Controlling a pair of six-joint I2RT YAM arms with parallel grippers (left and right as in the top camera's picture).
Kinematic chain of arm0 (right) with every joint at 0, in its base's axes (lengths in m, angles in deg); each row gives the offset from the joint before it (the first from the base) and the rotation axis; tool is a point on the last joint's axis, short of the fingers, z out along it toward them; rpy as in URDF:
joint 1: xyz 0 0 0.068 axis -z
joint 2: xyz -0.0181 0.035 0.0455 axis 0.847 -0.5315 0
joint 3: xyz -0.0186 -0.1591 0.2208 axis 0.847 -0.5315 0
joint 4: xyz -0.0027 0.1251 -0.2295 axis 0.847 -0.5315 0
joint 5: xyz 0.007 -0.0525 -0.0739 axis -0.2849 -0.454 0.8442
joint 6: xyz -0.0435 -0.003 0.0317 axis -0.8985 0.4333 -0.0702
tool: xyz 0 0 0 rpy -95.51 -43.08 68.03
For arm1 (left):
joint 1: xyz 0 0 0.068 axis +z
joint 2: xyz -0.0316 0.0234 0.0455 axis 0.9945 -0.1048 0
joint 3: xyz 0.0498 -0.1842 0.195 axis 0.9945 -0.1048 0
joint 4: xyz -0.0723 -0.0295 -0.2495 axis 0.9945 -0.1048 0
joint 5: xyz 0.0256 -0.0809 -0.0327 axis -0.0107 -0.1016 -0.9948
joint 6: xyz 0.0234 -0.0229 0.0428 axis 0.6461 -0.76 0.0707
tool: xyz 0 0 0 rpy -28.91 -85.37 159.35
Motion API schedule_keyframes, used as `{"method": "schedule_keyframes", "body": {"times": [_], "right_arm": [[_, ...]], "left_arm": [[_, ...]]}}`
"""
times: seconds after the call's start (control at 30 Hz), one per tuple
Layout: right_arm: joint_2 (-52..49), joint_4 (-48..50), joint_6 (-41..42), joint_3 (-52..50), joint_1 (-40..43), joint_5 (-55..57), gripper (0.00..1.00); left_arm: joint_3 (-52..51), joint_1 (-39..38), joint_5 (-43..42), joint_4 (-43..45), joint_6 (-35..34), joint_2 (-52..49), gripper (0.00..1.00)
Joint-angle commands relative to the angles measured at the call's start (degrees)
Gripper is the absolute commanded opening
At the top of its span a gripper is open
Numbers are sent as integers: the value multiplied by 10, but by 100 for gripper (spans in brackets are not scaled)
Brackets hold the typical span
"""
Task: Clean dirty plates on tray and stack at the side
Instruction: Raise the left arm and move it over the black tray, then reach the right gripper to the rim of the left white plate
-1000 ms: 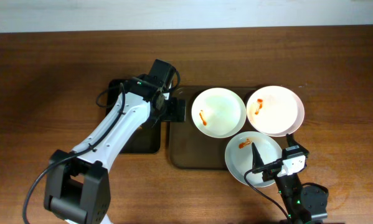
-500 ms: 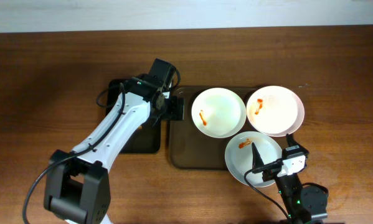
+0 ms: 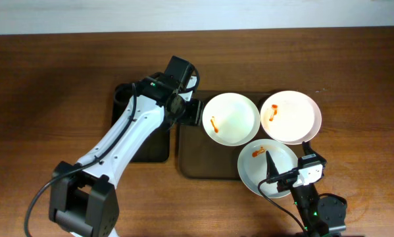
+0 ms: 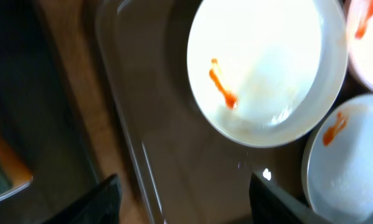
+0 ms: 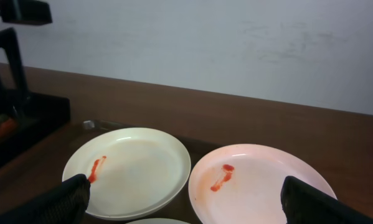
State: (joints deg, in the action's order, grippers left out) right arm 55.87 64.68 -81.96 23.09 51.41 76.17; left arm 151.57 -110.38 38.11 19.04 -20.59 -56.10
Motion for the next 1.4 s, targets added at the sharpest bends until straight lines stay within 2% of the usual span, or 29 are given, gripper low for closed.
{"method": "schedule_keyframes", "body": {"times": [0.0, 0.2, 0.27, 0.33, 0.4, 0.47, 0.57, 0.63, 0.67, 0.7, 0.73, 0.77, 0.87, 0.93, 1.03, 1.1, 1.17, 1.3, 1.37], "right_arm": [[4, 18, -12, -3, -2, -9, 98], [4, 51, -7, -1, -2, -41, 98], [-2, 3, 54, 40, -2, -46, 98], [-43, -58, 65, 113, -2, -46, 98], [-164, -145, 65, 252, -2, -45, 98], [-320, -269, 59, 414, -2, -45, 98], [-579, -509, 15, 698, -2, -45, 98], [-748, -627, 17, 890, -2, -56, 98], [-793, -668, 17, 938, -2, -59, 98], [-858, -703, 17, 1003, -2, -59, 88], [-907, -720, 20, 1041, -3, -59, 58], [-941, -717, 20, 1054, -3, -59, 44], [-1057, -694, 19, 1054, -3, -57, 47], [-1130, -683, 17, 1054, -3, -50, 40], [-1213, -631, 17, 1054, -8, -28, 41], [-1239, -608, 15, 1054, -16, 16, 40], [-1255, -597, -29, 1054, -26, 25, 37], [-1261, -597, -28, 1043, -42, 36, 24], [-1261, -593, -28, 1032, -44, 62, 25]], "left_arm": [[9, 37, 2, -33, 10, -4, 65], [9, 121, 0, -50, 9, -4, 71], [9, 147, 0, -59, 10, -4, 74], [9, 174, 0, -60, 9, -4, 75], [9, 192, 0, -62, 9, -4, 76], [9, 195, 0, -68, 9, -4, 79], [9, 195, 0, -76, 9, -4, 81], [9, 195, 0, -85, 10, -4, 81], [9, 195, 0, -88, 10, -4, 82], [9, 195, 0, -89, 10, -4, 82], [9, 195, 0, -89, 10, -4, 82], [9, 195, 3, -89, 10, -4, 82], [9, 195, 6, -89, 10, -4, 82], [9, 195, 6, -89, 10, -4, 82], [9, 195, 7, -89, 10, -4, 82], [9, 195, 7, -89, 10, -4, 82], [9, 195, 7, -89, 10, -4, 82], [9, 194, 6, -89, 9, -4, 82], [9, 194, 6, -89, 10, -4, 82]]}}
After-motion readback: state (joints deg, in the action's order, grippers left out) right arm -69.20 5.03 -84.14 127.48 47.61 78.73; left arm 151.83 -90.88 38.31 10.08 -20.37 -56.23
